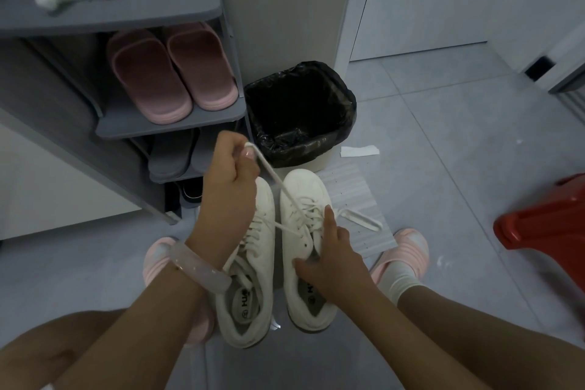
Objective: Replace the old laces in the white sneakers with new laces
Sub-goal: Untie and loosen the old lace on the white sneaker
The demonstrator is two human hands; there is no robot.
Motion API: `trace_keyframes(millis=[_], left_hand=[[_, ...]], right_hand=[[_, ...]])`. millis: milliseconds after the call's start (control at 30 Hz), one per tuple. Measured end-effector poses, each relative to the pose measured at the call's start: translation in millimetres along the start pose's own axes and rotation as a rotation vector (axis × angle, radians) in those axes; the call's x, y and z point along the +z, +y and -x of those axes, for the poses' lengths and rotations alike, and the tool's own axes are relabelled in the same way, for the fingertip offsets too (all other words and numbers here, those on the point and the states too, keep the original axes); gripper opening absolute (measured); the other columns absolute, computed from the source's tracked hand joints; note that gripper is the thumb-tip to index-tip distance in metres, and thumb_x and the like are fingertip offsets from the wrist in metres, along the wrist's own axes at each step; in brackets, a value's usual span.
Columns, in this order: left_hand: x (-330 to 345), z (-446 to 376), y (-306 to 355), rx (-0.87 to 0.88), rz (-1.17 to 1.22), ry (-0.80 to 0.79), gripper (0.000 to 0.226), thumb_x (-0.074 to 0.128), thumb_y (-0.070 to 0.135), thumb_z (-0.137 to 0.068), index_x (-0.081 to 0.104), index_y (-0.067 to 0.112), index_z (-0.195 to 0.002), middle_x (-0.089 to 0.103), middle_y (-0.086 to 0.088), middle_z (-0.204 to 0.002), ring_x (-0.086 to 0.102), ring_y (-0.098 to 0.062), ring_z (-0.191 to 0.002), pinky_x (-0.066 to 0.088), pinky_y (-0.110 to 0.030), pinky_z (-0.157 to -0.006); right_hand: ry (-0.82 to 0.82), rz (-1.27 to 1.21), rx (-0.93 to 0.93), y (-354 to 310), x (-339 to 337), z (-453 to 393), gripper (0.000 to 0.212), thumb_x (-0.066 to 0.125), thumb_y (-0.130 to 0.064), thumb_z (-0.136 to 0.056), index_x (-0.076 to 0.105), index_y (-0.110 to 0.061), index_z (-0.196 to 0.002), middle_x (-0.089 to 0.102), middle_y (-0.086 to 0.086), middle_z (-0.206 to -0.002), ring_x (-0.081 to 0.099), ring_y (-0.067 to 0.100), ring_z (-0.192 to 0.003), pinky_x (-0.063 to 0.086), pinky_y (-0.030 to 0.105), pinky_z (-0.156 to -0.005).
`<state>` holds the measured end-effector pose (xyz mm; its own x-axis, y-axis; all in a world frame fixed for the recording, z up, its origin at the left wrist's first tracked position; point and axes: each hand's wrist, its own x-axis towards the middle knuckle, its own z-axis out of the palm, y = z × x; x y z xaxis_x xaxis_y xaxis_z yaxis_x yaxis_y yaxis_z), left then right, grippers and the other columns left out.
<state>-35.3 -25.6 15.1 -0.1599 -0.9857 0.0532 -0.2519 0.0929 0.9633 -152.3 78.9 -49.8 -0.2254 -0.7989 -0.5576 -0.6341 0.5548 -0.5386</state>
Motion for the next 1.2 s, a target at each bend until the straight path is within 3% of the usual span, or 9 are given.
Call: trace_keyframes(millis=[133, 233, 333, 467, 733, 867, 967, 1067, 1200], left_hand=[[-9.6, -3.8, -1.9, 0.366, -0.569, -0.115, 0.01, 0.05, 0.022, -0.093, 0.053, 0.02, -0.084, 0.043, 0.01, -0.059, 0.044, -0.004, -0.055, 0.031, -0.018, -0.053], [-12.2, -1.7, -9.0, 0.247, -0.754, -0.263, 0.019, 0.053, 0.028, -0.091, 0.058, 0.026, -0.109, 0.055, 0.008, -0.093, 0.053, -0.013, -0.088, 0.039, -0.026, -0.069], [-8.4, 6.3, -19.0, 0.104, -0.867, -0.384, 0.042, 0.052, 0.028, -0.091, 0.044, 0.026, -0.132, 0.044, 0.001, -0.131, 0.042, -0.02, -0.12, 0.034, -0.034, -0.097], [9.1, 26.7, -23.2, 0.094, -0.837, -0.461, 0.022, 0.045, 0.03, -0.093, 0.05, 0.019, -0.111, 0.053, 0.0, -0.109, 0.051, -0.018, -0.102, 0.039, -0.028, -0.084], [30.9, 48.0, -47.1, -0.089, -0.796, -0.63, 0.024, 0.05, 0.021, -0.09, 0.042, 0.01, -0.11, 0.061, -0.009, -0.099, 0.06, -0.022, -0.086, 0.044, -0.029, -0.07], [24.1, 44.5, -49.5, -0.102, -0.687, -0.679, 0.02, 0.052, 0.015, -0.086, 0.047, 0.007, -0.104, 0.063, -0.012, -0.094, 0.06, -0.024, -0.084, 0.048, -0.037, -0.075], [20.8, 45.2, -53.9, -0.089, -0.663, -0.689, 0.013, 0.052, 0.013, -0.085, 0.046, 0.009, -0.097, 0.06, -0.011, -0.085, 0.059, -0.026, -0.079, 0.045, -0.037, -0.072], [19.7, 48.8, -57.1, -0.054, -0.685, -0.645, 0.01, 0.048, 0.01, -0.087, 0.039, 0.012, -0.089, 0.051, -0.007, -0.076, 0.056, -0.026, -0.075, 0.041, -0.034, -0.066], [21.7, 50.5, -63.7, -0.073, -0.646, -0.531, 0.012, 0.049, 0.007, -0.085, 0.039, 0.013, -0.084, 0.044, 0.003, -0.068, 0.044, -0.012, -0.061, 0.029, -0.019, -0.051]], right_hand=[[-0.019, 0.0, 0.004, 1.3, -0.2, -0.9, 0.105, 0.061, -0.046, -0.083, -0.021, -0.027, -0.145, 0.02, 0.006, -0.145, 0.046, 0.029, -0.12, 0.041, 0.035, -0.094], [-0.017, -0.001, -0.021, -1.3, -2.5, -0.6, 0.096, 0.059, -0.051, -0.083, -0.009, -0.029, -0.147, 0.01, 0.006, -0.152, 0.032, 0.03, -0.133, 0.036, 0.039, -0.103], [0.151, 0.132, -0.146, -4.1, -6.9, -5.6, 0.054, 0.049, -0.042, -0.092, 0.036, -0.016, -0.138, 0.022, 0.007, -0.149, 0.03, 0.026, -0.132, 0.035, 0.035, -0.104], [0.342, 0.187, -0.215, -6.0, -15.7, -13.1, 0.026, 0.038, -0.026, -0.099, 0.048, -0.014, -0.078, 0.048, 0.0, -0.088, 0.045, 0.016, -0.086, 0.029, 0.025, -0.067], [0.266, 0.349, -0.201, 2.0, -12.2, -25.8, 0.013, 0.048, -0.007, -0.091, 0.053, -0.007, -0.103, 0.056, 0.009, -0.105, 0.056, 0.022, -0.091, 0.031, 0.023, -0.059], [0.275, 0.454, -0.227, -3.2, -7.2, -27.2, 0.05, 0.087, -0.001, -0.019, 0.052, -0.01, -0.053, 0.05, 0.004, -0.05, 0.048, 0.015, -0.037, 0.004, 0.015, -0.038], [0.354, 0.444, -0.322, -4.8, -3.2, -31.4, 0.048, 0.086, -0.002, -0.022, 0.049, -0.013, -0.05, 0.046, 0.001, -0.046, 0.043, 0.012, -0.034, 0.008, 0.012, -0.038], [0.312, -0.001, -0.222, -5.3, -12.6, -34.5, 0.021, 0.062, -0.006, -0.078, 0.048, -0.013, -0.064, 0.044, -0.005, -0.058, 0.04, 0.006, -0.052, 0.027, 0.014, -0.043], [-0.119, -0.668, 0.095, -5.7, -32.3, -31.9, 0.03, 0.054, -0.011, -0.084, 0.042, -0.016, -0.057, 0.039, -0.001, -0.056, 0.036, 0.009, -0.052, 0.033, 0.016, -0.049]])
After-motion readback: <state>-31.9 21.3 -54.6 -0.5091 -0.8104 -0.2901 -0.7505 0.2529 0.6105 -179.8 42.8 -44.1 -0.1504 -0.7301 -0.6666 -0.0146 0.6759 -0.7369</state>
